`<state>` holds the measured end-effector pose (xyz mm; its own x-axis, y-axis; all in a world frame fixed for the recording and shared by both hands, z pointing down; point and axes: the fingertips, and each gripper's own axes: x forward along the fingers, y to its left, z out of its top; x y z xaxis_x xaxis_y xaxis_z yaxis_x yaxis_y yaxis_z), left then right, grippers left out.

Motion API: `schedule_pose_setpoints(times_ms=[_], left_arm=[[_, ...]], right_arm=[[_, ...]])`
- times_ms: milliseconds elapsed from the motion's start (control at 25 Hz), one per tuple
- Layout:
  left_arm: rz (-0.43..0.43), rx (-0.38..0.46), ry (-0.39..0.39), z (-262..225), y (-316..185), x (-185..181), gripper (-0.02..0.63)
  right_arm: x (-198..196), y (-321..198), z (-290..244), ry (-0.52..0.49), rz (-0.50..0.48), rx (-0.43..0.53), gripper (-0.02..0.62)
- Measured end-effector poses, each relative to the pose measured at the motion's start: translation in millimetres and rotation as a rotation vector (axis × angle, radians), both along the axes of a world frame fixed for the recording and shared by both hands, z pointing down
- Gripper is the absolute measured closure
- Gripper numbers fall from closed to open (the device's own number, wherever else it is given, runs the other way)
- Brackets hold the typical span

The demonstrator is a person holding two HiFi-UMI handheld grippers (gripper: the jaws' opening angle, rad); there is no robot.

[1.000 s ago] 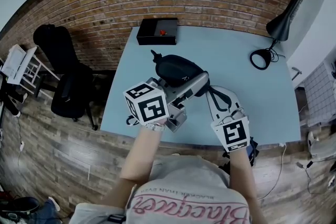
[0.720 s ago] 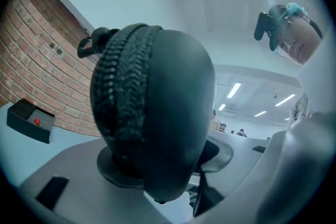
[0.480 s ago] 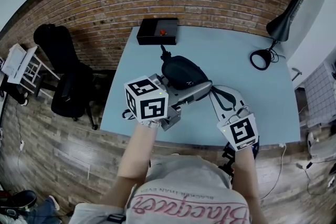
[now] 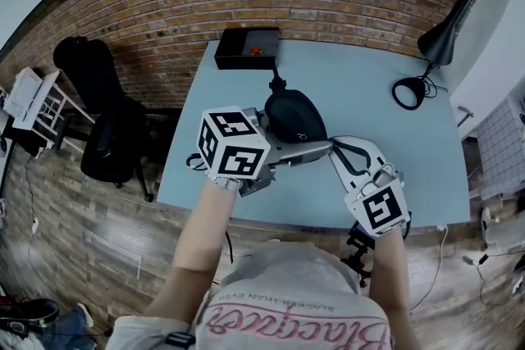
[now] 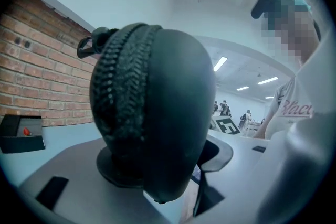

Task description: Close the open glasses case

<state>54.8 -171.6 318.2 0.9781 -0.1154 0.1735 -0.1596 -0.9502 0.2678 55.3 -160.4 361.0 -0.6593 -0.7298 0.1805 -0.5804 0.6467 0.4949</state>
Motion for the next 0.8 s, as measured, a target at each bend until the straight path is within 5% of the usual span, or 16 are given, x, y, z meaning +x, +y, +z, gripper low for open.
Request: schedule_pose_setpoints(times_ms=[800], left_arm=[[0.108,0.192,-0.405,54.2,6.2,15.0,0.333]], right_arm=[[5.9,-9.2,-21.4,0.060,0.014,0.080,0.575]])
